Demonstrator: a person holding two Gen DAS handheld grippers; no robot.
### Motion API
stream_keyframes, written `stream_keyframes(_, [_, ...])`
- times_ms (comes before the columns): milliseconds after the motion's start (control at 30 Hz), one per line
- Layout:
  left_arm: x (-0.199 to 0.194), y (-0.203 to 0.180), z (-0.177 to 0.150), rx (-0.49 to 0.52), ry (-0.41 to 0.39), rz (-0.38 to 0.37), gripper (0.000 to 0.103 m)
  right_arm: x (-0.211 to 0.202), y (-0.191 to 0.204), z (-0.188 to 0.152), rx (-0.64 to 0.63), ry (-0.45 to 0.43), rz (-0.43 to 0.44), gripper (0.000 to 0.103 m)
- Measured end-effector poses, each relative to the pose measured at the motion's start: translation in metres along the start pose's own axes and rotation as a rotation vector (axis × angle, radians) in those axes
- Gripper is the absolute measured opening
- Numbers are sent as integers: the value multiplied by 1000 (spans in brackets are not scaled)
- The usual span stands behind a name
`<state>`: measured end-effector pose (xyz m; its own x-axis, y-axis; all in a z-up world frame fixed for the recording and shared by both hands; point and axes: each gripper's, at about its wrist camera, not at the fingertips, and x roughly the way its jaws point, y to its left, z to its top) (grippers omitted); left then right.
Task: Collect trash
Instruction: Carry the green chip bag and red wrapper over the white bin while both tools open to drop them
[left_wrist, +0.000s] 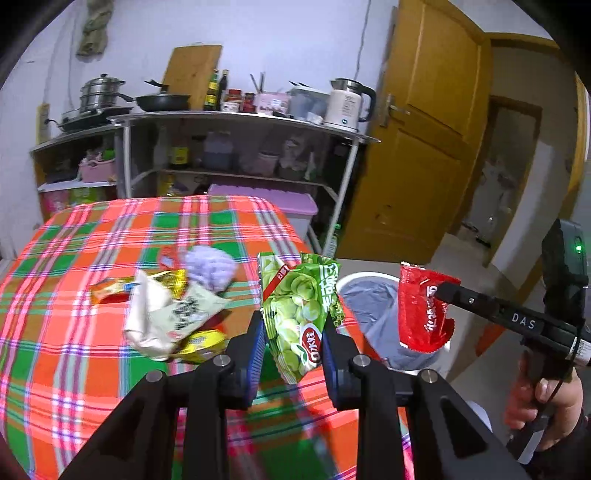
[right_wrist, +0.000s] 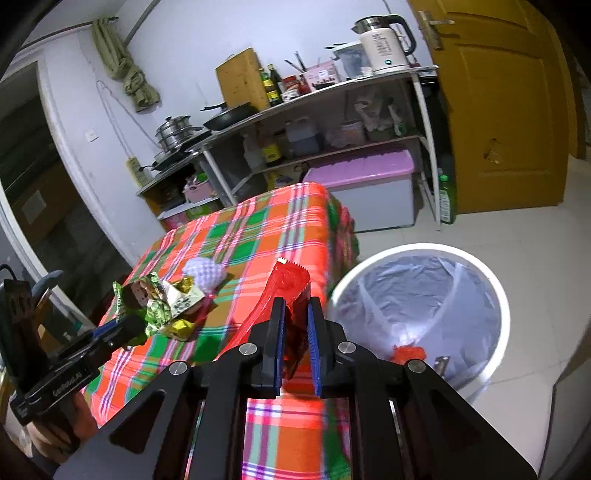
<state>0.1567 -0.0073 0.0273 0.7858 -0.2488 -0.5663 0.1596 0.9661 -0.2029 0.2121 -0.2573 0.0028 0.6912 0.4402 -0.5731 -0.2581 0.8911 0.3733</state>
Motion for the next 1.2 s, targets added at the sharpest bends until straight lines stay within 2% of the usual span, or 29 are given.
stream_keyframes(467, [58, -51, 3, 71, 72, -109, 28, -5, -57, -5, 87, 3, -88, 12])
stream_keyframes(700, [86, -70, 2, 104, 104, -139, 28, 5, -83, -8, 127, 24, -122, 12])
stream_keyframes(1200, [149, -96, -2, 129, 227, -184, 28, 34, -127, -17, 198, 111, -184, 12])
